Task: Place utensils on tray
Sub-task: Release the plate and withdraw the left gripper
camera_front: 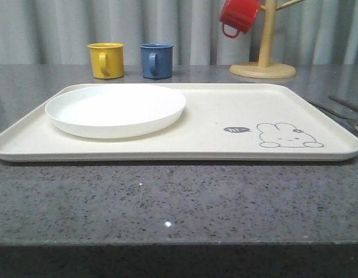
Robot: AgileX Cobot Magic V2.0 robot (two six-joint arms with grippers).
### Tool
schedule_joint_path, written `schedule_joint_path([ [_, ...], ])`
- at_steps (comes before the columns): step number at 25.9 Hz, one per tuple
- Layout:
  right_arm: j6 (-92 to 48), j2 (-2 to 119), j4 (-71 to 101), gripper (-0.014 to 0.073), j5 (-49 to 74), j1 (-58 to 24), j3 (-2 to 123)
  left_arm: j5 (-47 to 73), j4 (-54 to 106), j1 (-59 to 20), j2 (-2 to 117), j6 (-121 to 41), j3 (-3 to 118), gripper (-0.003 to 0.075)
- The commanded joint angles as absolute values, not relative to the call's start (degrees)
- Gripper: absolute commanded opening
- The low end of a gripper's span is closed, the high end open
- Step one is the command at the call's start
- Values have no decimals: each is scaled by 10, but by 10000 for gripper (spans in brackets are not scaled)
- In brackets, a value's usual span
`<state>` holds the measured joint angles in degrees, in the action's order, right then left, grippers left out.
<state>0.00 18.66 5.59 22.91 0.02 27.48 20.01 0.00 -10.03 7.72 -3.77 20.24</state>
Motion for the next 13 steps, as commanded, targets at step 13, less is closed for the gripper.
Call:
schedule_joint_path([
  [13,-8,203,58,496,176,5,301,155,0,-101,83,-34,217,-19],
])
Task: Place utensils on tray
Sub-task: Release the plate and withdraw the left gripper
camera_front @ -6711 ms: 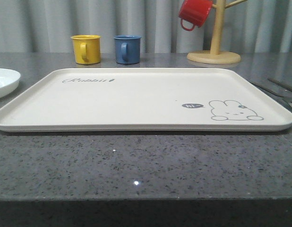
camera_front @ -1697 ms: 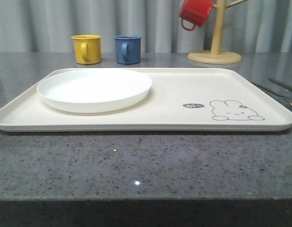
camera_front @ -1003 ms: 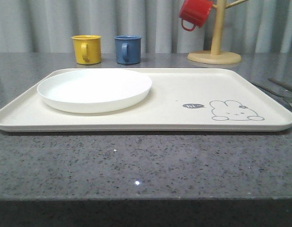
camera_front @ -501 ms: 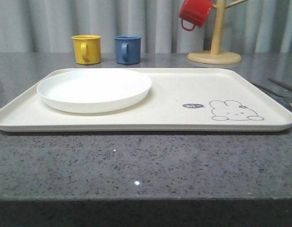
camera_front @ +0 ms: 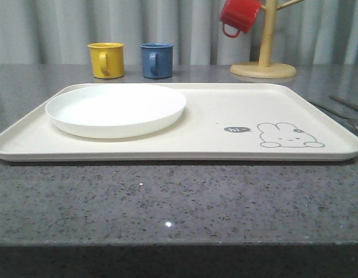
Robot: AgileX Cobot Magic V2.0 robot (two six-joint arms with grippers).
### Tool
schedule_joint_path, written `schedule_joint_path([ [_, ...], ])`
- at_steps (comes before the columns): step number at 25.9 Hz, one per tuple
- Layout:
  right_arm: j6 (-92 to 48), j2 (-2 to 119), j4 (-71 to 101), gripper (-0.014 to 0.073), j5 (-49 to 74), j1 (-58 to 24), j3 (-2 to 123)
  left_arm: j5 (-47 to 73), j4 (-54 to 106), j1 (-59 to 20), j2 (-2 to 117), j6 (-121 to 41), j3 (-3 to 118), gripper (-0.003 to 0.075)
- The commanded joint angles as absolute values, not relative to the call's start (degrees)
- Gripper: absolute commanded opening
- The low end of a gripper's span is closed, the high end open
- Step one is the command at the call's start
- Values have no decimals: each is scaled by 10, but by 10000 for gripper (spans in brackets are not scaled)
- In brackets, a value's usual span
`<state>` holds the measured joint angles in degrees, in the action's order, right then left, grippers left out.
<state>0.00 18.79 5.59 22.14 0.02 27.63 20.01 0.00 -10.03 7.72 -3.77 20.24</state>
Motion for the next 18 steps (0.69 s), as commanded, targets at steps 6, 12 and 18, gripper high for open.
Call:
schedule_joint_path([
  [6,-8,351,58,361,233,4,382,155,0,-101,83,-34,217,-19],
  [12,-14,534,58,361,374,-20,514,155,0,-101,83,-34,217,-19],
  [18,-14,684,58,309,425,-65,616,155,0,-101,83,-34,217,-19],
])
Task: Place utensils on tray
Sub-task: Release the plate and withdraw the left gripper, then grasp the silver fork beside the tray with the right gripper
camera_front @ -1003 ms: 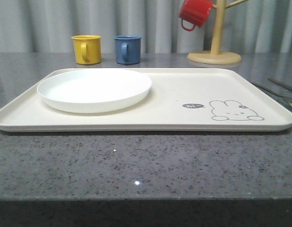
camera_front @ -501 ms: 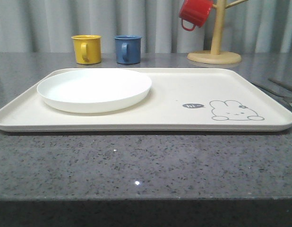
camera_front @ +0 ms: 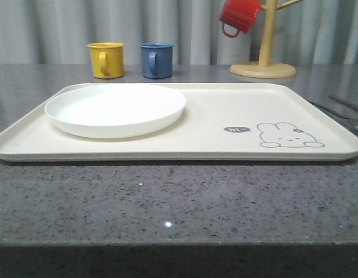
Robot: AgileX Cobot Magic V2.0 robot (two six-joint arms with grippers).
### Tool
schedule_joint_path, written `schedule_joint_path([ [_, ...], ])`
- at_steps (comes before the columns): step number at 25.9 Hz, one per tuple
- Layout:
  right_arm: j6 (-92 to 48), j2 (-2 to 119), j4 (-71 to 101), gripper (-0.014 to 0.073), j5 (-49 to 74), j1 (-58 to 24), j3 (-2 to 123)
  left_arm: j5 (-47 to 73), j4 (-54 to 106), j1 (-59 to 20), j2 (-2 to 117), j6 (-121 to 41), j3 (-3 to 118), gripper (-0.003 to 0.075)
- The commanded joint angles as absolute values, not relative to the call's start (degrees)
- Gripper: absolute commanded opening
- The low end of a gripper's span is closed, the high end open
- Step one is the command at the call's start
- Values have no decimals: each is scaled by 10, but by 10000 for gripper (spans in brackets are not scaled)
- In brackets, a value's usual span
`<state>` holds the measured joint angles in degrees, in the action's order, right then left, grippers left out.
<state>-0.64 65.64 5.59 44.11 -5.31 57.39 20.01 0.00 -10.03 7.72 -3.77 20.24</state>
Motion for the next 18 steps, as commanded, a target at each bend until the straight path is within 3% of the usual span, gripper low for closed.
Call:
schedule_joint_path([
  [1,-14,703,58,295,428,-70,626,155,0,-101,83,-34,217,-19],
  [11,-12,845,62,288,443,-77,675,155,0,-101,83,-34,217,-19],
  [18,-11,878,69,288,437,-75,676,155,0,-101,83,-34,217,-19],
])
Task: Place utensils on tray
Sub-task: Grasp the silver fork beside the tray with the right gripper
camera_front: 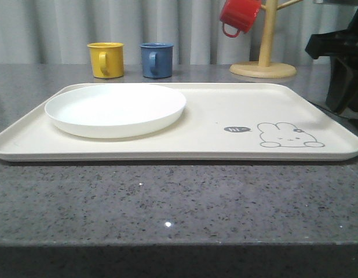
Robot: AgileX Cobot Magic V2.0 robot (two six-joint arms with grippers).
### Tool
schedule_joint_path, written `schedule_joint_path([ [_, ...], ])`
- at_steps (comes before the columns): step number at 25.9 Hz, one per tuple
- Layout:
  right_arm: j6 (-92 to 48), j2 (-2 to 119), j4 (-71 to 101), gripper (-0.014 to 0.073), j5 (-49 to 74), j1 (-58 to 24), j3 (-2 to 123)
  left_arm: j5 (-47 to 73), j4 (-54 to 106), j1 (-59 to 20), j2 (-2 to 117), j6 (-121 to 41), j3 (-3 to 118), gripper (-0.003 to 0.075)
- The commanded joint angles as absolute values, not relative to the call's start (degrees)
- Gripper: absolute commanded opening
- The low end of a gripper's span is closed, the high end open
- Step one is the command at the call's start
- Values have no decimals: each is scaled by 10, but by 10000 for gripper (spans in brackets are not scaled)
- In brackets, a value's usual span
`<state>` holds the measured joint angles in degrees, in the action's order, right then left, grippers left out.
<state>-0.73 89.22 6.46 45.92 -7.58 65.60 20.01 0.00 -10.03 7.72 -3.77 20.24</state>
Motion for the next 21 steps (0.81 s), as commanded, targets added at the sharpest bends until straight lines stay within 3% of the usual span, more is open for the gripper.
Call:
schedule_joint_path([
  [1,-11,882,69,288,436,-75,676,155,0,-101,83,-34,217,-19],
  [6,-11,902,69,269,432,-75,676,155,0,-101,83,-34,217,-19],
  [17,-11,903,81,12,439,-75,676,155,0,-101,83,-34,217,-19],
  [21,-4,897,81,-16,445,-75,676,155,0,-101,83,-34,217,-19],
])
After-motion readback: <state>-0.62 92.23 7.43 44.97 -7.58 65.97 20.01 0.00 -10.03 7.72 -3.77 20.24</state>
